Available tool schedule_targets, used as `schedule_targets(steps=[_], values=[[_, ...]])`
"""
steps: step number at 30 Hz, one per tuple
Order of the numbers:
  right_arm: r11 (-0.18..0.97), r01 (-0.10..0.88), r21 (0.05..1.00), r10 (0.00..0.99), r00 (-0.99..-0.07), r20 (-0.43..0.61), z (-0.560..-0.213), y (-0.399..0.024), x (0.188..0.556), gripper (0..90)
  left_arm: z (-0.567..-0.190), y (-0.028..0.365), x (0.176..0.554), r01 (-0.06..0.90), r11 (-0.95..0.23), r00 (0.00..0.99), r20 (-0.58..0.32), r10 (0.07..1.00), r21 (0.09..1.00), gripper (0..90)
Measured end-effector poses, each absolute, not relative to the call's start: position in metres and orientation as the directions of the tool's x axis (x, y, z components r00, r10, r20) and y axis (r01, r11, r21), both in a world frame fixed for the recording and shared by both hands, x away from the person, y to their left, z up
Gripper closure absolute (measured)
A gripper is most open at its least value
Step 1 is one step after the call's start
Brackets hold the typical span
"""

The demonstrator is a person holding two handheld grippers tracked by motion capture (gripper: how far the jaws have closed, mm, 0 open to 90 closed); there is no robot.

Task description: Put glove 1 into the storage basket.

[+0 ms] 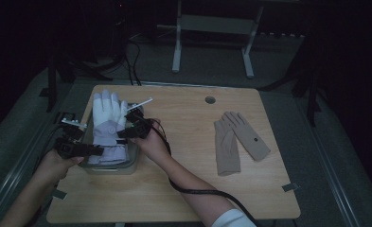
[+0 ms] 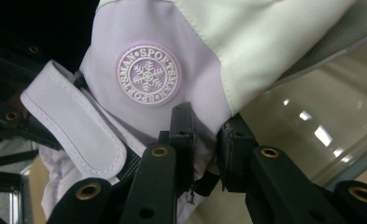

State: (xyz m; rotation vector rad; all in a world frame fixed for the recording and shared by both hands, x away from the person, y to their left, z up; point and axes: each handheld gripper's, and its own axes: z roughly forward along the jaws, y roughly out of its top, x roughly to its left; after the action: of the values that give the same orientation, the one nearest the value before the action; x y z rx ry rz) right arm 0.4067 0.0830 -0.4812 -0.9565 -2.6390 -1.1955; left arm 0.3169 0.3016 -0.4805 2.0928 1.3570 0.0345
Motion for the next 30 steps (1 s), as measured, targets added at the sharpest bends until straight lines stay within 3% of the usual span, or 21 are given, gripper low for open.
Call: schedule_targets(steps=[8,20,25,30], values=[[0.518,0.619,0.590,0.525,-0.775,0.352,-0.498,0.082,0.410,77.9,-0.490,0.298,0.323,0.835,-0.284,0.463,-0.320,0.827,0.472,71.6],[0.595,0.617,0.515,0.555,-0.779,0.292,-0.510,0.093,0.410,77.1,-0.506,0.295,0.331,0.868,-0.300,0.440,-0.337,0.832,0.395,70.4],[0.610,0.610,0.506,0.542,-0.787,0.296,-0.504,0.092,0.414,68.1,-0.507,0.295,0.333,0.879,-0.281,0.421,-0.351,0.836,0.385,68.4],[0.618,0.586,0.524,0.537,-0.801,0.264,-0.493,0.088,0.413,59.0,-0.510,0.288,0.335,0.874,-0.329,0.438,-0.290,0.851,0.356,64.9]])
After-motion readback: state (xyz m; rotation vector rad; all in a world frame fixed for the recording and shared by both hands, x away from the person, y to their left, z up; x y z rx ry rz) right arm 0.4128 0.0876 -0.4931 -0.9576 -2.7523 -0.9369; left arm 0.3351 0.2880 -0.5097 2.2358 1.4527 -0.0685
